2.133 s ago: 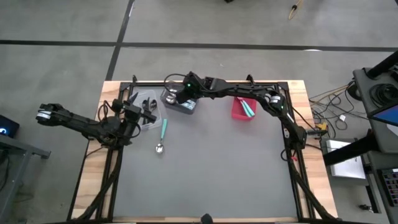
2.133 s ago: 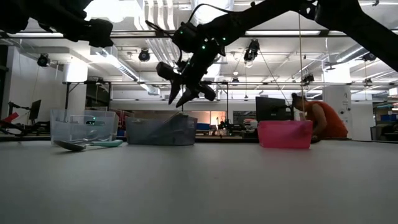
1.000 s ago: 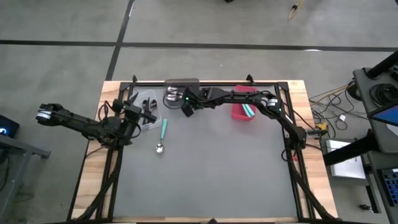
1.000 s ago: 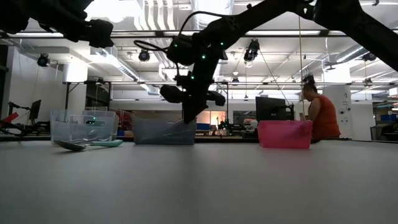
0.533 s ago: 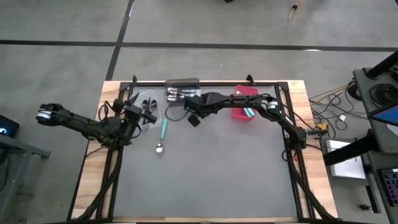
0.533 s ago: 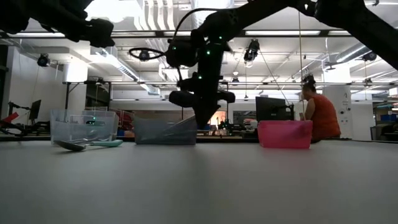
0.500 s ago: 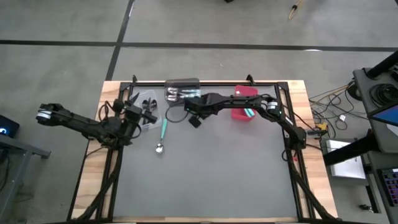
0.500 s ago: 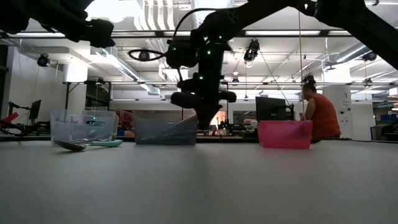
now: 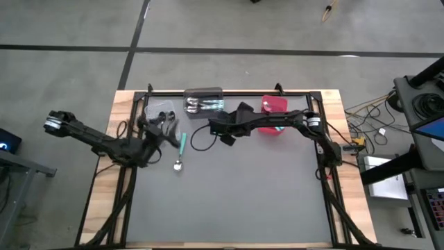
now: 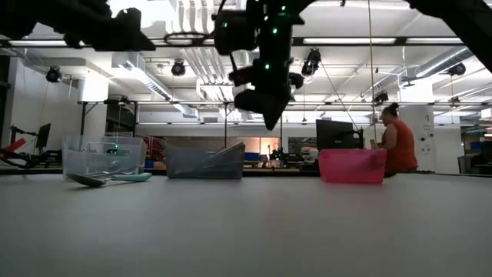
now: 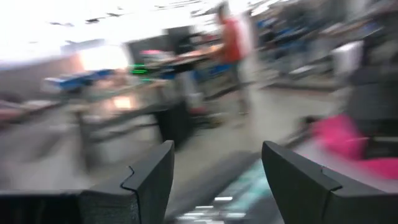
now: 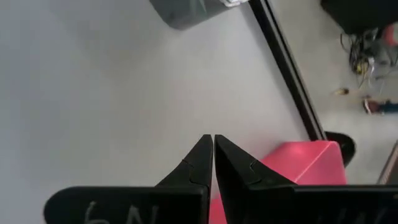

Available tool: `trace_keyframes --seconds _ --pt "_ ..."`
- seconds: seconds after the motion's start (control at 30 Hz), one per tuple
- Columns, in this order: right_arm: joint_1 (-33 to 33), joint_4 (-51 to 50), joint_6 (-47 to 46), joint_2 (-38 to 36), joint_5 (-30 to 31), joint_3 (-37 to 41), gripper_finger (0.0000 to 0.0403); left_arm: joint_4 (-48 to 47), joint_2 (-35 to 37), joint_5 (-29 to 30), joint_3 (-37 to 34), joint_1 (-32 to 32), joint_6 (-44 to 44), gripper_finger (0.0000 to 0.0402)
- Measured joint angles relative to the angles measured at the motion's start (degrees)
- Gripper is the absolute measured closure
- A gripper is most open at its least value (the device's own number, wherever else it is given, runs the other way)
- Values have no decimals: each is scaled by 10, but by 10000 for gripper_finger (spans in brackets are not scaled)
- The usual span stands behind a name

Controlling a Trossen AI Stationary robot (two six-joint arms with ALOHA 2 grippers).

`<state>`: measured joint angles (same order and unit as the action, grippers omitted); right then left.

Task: Sort silverware by color (type)
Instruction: Put the green spoon into the red bin

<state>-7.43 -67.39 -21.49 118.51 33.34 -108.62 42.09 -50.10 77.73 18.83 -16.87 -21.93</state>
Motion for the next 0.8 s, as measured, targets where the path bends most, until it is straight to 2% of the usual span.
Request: trace_keyframes --seconds 0.1,0.23,0.37,0.47,0.57,0.63,0.73,0.8 --pt "8 4 17 -26 2 16 394 -43 -18 -85 0 -29 137 178" --pt "15 28 21 -76 27 61 394 -96 -48 -288 0 -41 276 178" --pt "22 109 32 -139 30 138 394 -152 -79 -422 4 -49 412 178" --pt "29 196 49 -190 27 211 394 -245 -98 -515 25 -51 542 178" --pt "32 279 61 -239 26 279 394 -408 -120 -611 66 -51 691 178" --pt "32 326 65 -266 25 316 394 -547 -141 -637 103 -53 768 178" --pt "32 382 75 -299 22 358 394 -745 -182 -635 157 -55 855 178" --pt "31 411 86 -316 22 377 394 -829 -213 -632 185 -51 886 178"
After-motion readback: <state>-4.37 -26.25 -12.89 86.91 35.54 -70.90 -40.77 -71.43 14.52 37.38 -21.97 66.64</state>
